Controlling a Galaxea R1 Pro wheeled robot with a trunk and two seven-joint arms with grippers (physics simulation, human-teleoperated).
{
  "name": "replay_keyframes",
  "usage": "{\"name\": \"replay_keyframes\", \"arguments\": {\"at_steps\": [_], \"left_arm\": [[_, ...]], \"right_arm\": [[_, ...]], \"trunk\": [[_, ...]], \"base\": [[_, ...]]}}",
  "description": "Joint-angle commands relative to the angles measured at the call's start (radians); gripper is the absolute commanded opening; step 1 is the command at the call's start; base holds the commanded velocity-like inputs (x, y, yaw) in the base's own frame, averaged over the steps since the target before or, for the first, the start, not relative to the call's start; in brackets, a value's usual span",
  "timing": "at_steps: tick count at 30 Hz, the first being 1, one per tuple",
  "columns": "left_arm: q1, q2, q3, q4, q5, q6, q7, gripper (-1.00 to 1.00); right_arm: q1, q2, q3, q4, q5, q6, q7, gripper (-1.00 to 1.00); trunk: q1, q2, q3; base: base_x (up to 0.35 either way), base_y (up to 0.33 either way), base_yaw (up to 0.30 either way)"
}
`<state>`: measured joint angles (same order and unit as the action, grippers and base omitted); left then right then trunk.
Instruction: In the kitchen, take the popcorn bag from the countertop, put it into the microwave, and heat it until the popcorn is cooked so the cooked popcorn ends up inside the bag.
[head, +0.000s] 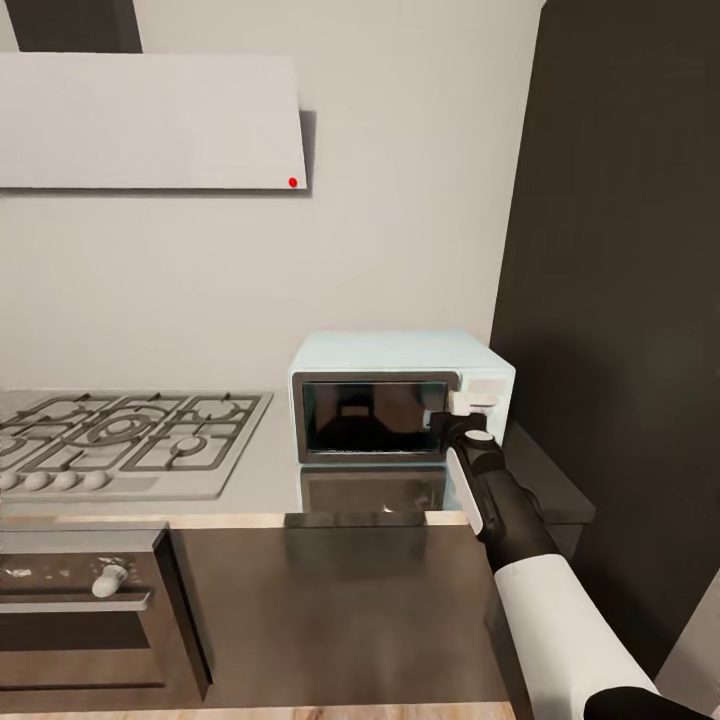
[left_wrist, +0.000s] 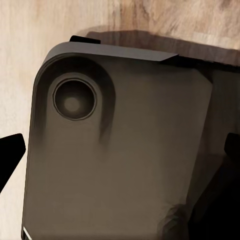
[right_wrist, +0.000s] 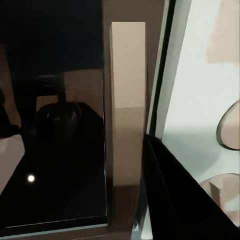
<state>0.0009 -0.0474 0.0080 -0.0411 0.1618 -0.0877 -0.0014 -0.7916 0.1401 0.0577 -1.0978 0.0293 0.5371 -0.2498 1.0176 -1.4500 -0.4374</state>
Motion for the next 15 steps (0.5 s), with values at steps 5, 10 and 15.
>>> {"name": "replay_keyframes", "arguments": {"at_steps": [5, 10, 15], "left_arm": [[0.0, 0.0, 0.0, 0.0, 0.007, -0.003, 0.0, 1.0], [-0.001, 0.0, 0.001, -0.001, 0.007, -0.003, 0.004, 1.0], [0.0, 0.0, 0.001, -0.001, 0.007, -0.003, 0.004, 1.0]], "right_arm": [[-0.017, 0.0, 0.001, 0.013, 0.012, -0.001, -0.001, -1.0], [-0.017, 0.0, 0.001, 0.013, 0.012, -0.002, -0.002, -1.0], [-0.017, 0.0, -0.001, 0.013, 0.012, 0.0, -0.002, -1.0]], "trunk": [[0.007, 0.0, -0.001], [0.007, 0.0, -0.001], [0.007, 0.0, -0.001]], "base": [[-0.005, 0.0, 0.0], [-0.178, 0.0, 0.0], [-0.018, 0.0, 0.0]]}}
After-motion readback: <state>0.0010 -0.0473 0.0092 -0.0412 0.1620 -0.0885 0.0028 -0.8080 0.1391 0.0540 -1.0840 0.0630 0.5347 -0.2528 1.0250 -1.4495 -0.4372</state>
